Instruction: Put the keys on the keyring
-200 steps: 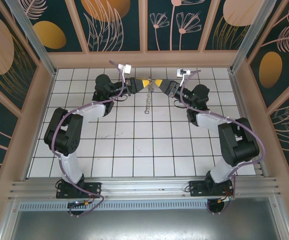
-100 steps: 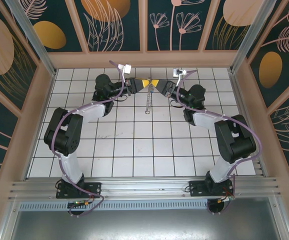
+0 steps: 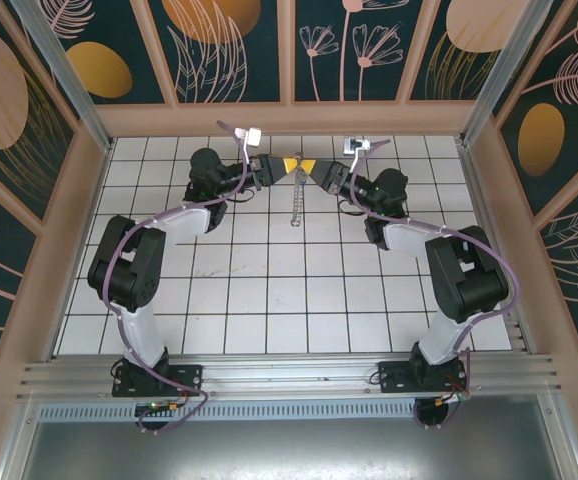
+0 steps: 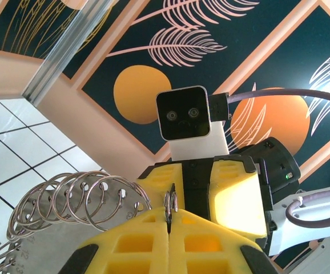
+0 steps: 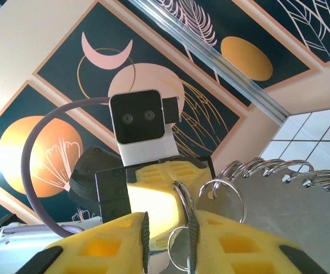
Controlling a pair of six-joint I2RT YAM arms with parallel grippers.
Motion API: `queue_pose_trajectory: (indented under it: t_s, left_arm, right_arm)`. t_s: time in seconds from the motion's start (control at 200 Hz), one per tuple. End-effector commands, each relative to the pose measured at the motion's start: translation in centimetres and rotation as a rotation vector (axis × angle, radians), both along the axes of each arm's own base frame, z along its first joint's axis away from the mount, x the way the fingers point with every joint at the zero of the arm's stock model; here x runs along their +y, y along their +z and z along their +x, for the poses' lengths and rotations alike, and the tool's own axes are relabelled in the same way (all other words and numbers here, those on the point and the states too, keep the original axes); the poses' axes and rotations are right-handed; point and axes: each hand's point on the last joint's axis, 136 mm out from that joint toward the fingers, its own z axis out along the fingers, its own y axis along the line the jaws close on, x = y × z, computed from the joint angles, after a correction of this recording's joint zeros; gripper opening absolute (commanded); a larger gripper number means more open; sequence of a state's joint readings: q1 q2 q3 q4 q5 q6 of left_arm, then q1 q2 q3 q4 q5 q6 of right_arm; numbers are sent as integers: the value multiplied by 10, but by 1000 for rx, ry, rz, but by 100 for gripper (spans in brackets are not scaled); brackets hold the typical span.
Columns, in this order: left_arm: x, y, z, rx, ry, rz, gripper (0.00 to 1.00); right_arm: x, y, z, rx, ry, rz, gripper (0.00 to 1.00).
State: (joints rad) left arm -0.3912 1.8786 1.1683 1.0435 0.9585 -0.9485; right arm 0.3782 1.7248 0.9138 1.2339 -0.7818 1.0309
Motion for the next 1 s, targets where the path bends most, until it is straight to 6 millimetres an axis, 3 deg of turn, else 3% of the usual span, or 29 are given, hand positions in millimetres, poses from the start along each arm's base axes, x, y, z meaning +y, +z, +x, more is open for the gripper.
queue_pose_trajectory:
  t_s: [0.0,0.22,0.35,0.555,0.851,0.911,0.991]
  left_arm:
    - [-1,16,-3,-52,-10,-27,0]
    - [0,16,-5,-53,-16,-27,0]
    - [-1,14,-6,-51,-17,-25,0]
    - [-1,13,-4,-49,-15,-17,0]
    - [-2,10,-2,-47,-10,-2,0]
    - [-2,8,-2,-46,-7,4,0]
    - [-2,6,-1,-46,-1,12,0]
  right_arm:
    - [10,14,-3,-55,25,19,25]
    - [12,12,3,-45,25,17,16]
    - [14,12,5,-45,26,15,24]
    - [19,8,12,-32,9,-18,22]
    - [22,3,16,-31,0,-53,0]
    - [23,4,16,-33,1,-57,1]
    - [24,6,15,-45,11,-58,17]
